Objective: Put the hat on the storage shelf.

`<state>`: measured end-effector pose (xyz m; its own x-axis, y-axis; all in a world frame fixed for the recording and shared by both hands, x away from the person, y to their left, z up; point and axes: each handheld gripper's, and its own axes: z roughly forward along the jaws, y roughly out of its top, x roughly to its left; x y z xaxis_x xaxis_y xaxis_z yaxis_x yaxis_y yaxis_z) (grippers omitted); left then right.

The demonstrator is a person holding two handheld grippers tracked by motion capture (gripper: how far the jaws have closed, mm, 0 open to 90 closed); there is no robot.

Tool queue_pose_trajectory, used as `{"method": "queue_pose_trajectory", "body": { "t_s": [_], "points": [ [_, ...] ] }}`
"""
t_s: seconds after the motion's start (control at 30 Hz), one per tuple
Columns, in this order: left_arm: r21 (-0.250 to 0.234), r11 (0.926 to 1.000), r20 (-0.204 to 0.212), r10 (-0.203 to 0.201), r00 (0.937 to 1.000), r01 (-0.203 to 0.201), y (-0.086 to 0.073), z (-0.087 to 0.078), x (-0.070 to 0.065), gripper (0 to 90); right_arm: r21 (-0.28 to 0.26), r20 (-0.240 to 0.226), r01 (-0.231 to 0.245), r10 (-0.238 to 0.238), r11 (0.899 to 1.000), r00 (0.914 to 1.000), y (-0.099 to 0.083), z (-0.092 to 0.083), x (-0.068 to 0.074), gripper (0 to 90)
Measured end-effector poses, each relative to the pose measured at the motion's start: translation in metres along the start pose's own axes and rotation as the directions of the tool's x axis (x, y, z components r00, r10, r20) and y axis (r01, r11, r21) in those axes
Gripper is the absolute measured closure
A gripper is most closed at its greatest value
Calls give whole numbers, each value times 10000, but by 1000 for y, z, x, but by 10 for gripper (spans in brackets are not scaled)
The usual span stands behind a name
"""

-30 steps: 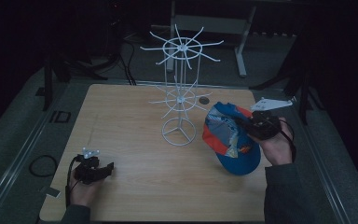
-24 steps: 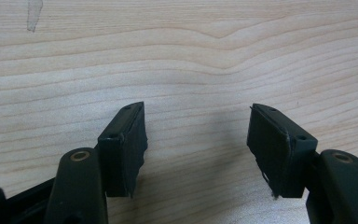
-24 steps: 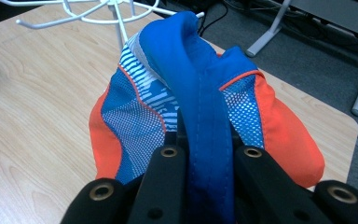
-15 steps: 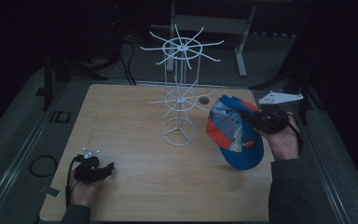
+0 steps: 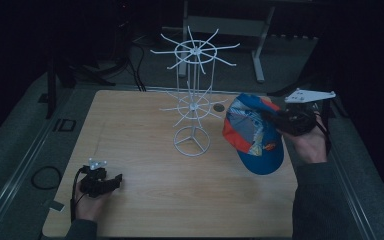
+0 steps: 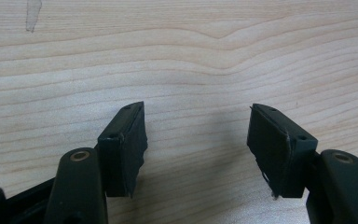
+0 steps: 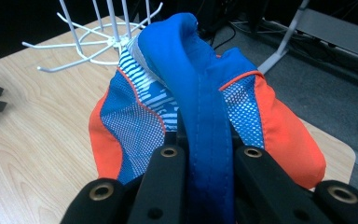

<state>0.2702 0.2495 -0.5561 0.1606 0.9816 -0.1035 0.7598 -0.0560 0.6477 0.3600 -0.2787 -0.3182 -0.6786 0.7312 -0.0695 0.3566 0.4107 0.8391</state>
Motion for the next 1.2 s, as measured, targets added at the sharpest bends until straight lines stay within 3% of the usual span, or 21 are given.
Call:
{"method": "queue_pose_trajectory", "body": {
  "t_s": [0.27, 0.6, 1.2],
  "points": [
    [-13, 10000, -3, -1, 10000, 1, 0, 0, 0, 381, -447, -392, -62, 44, 9990, 9992, 4, -7, -4, 859],
    [-15, 10000, 17, -3, 10000, 3, -1, 0, 0, 381, -678, -533, -9, -27, 9977, 9986, 12, -12, -8, 859],
    [-25, 10000, 34, 2, 10000, -2, -1, -1, 0, 381, -1488, -1112, 93, -260, 9888, 9935, 34, -30, -3, 858]
  ]
}}
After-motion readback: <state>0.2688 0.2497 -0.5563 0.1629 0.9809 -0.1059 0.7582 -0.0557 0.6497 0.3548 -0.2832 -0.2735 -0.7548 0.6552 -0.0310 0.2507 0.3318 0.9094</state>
